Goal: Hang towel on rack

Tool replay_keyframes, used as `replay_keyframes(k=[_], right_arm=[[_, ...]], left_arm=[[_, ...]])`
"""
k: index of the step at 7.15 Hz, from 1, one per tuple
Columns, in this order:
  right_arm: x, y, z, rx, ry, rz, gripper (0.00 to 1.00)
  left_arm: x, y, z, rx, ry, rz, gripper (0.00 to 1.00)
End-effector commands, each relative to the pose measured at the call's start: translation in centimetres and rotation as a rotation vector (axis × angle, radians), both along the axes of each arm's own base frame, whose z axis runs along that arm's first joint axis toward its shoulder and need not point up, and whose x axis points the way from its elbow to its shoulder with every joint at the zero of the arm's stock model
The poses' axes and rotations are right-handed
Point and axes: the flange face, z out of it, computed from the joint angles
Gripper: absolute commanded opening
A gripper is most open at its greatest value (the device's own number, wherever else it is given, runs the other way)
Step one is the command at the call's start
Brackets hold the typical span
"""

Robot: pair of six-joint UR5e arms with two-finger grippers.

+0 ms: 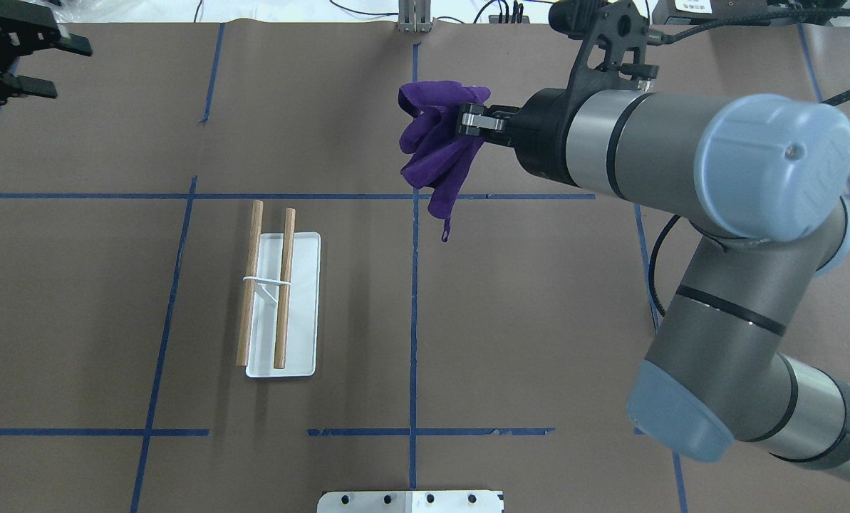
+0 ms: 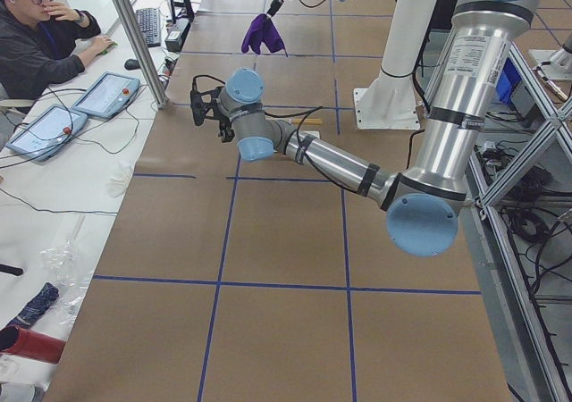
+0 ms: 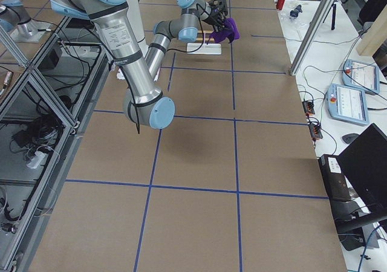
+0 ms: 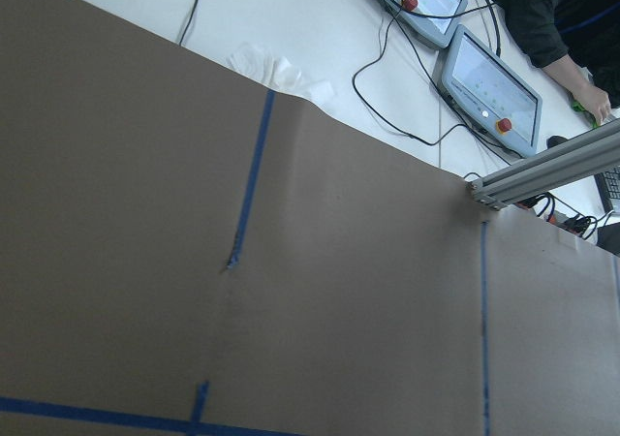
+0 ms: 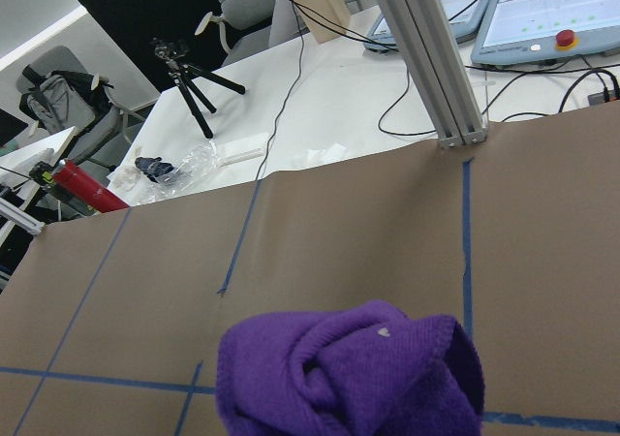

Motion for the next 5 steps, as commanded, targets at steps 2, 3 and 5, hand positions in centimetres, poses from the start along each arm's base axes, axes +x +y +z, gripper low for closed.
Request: replay_keyframes(k=[2,3,5], right_arm=[[-1.6,2.2,-1.2,0.107,-0.025,-0.051,0.00],[-2.0,2.6,-1.2,0.107,-0.026,-0.058,0.00],[-2.3,2.8,-1.1,0.109,-0.022,-0.045,0.00]], left_arm=[[12.0,1.9,-8.5,-0.189,0.170,0.144,1.00],[12.7,2.1,-10.7,-0.232,0.216,0.151,1.00],[15.5,3.3,-15.5,-0.324,0.300,0.195,1.00]])
